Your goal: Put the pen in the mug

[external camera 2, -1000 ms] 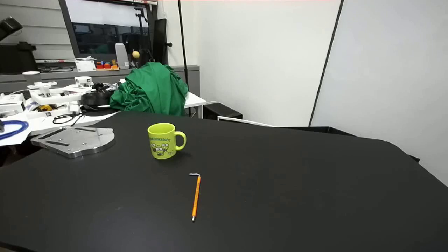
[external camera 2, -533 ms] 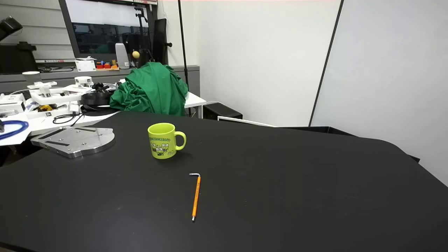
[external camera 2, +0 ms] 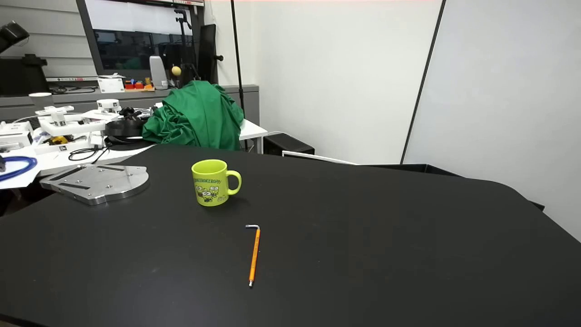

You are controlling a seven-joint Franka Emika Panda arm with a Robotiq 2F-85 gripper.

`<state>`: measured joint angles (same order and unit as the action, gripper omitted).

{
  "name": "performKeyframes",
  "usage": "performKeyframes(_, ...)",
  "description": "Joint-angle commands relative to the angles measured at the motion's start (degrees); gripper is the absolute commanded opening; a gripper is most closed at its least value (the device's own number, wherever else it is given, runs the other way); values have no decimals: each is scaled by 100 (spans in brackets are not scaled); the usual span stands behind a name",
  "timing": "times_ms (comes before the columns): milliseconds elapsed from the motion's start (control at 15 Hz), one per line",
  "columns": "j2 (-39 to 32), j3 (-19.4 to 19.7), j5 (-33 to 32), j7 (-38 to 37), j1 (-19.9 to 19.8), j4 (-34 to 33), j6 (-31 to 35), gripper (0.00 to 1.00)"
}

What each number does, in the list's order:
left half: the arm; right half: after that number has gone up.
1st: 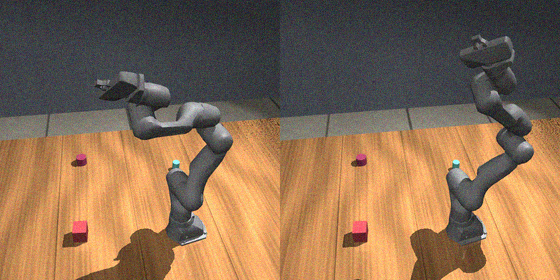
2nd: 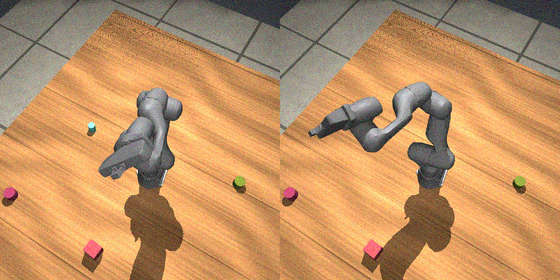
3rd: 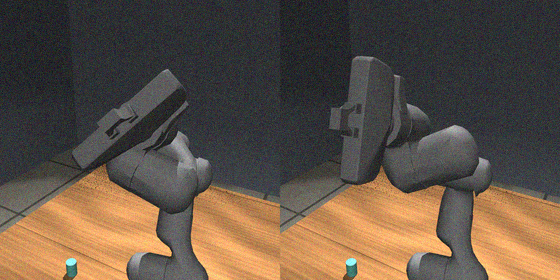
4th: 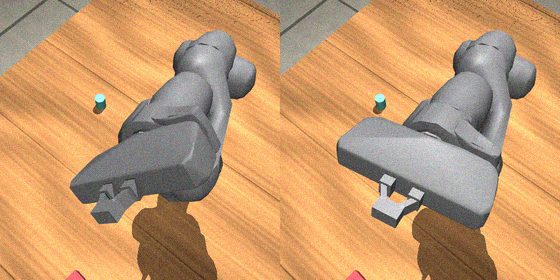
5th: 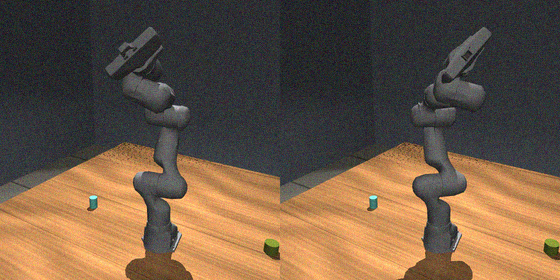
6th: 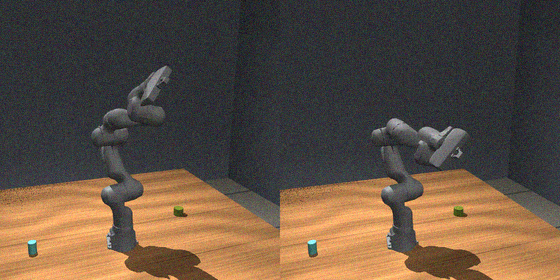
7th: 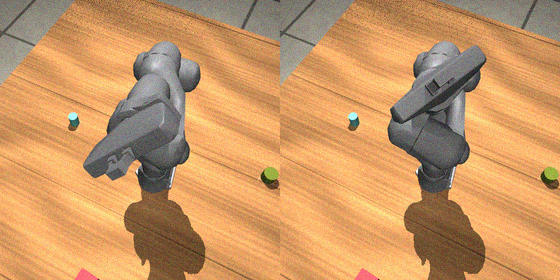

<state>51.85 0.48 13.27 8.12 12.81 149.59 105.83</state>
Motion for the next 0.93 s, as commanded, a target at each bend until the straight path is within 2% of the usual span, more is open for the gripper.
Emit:
performKeyframes(0,-7,-68,61,62,-100,-19,-33,100)
performKeyframes(333,-119,-71,15,94,-129,-62,61,100)
performKeyframes(600,-574,-141,-609,274,-418,-155,798,100)
performKeyframes(733,-880,-56,-919,433,-525,-222,1179,100)
performKeyframes(867,-1342,105,-1114,704,-569,-447,1243,100)
